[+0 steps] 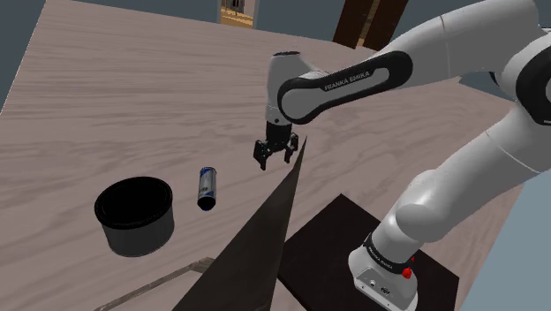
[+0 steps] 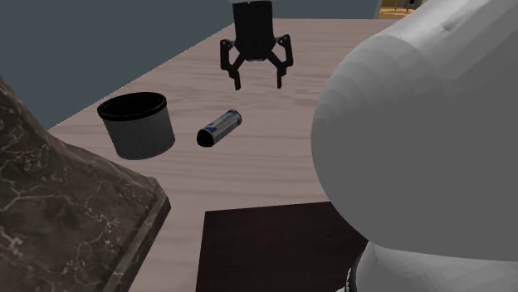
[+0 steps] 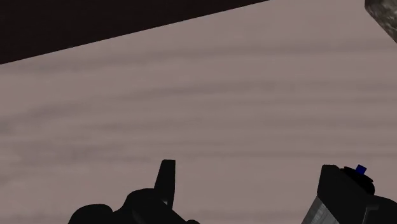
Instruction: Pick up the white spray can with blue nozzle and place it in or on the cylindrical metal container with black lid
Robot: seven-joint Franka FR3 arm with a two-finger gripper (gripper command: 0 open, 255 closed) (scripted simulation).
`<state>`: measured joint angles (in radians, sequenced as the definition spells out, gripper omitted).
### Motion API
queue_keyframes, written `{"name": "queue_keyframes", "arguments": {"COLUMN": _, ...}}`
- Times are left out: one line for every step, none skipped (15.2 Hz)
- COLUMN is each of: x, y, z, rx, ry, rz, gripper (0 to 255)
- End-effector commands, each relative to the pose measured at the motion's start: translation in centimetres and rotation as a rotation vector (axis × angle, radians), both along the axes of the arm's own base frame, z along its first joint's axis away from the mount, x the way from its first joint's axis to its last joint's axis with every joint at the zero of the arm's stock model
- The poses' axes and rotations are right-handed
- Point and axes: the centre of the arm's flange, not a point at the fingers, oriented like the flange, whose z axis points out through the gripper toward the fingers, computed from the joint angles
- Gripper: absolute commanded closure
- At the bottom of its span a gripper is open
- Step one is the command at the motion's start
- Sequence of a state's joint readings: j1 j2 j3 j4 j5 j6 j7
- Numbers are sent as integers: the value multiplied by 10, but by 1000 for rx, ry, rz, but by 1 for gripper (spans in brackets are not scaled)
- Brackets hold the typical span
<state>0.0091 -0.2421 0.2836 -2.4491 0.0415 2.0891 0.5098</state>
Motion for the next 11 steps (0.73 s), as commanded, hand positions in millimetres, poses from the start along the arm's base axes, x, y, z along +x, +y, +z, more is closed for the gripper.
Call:
{"name": "queue_keyframes", "arguments": {"x": 17, "y": 16, "z": -14, "rx": 2, "ry": -10, "rz": -13, "gripper": 0}}
{"name": "queue_keyframes", "arguments": {"x": 24, "y": 22, "z": -22, "rx": 1, "ry": -14, "rz": -19, "gripper": 0}}
{"name": "queue_keyframes", "arguments": {"x": 32, "y": 28, "z": -30, "rx": 1, "ry": -18, "rz": -25, "gripper": 0}}
{"name": "queue_keyframes", "arguments": {"x": 40, "y": 33, "z": -38, "rx": 1, "ry": -23, "rz": -31, "gripper": 0}}
{"name": "queue_keyframes", "arguments": {"x": 48, "y": 39, "z": -47, "rx": 1, "ry": -27, "rz": -37, "gripper": 0}}
{"name": "queue_keyframes", "arguments": {"x": 56, "y": 45, "z": -55, "rx": 1, "ry": -31, "rz": -43, "gripper": 0}}
{"name": "queue_keyframes", "arguments": {"x": 64, "y": 51, "z": -63, "rx": 1, "ry": -36, "rz": -49, "gripper": 0}}
{"name": "queue_keyframes", "arguments": {"x": 72, "y": 56, "z": -71, "rx": 1, "ry": -40, "rz": -55, "gripper": 0}}
{"name": "queue_keyframes", "arguments": {"x": 80, "y": 62, "z": -79, "rx": 1, "ry": -44, "rz": -61, "gripper": 0}}
{"name": "queue_keyframes", "arguments": {"x": 89, "y": 68, "z": -87, "rx": 1, "ry": -49, "rz": -68, "gripper": 0}}
{"name": "queue_keyframes", "arguments": {"x": 97, "y": 73, "z": -95, "rx": 1, "ry": -53, "rz": -74, "gripper": 0}}
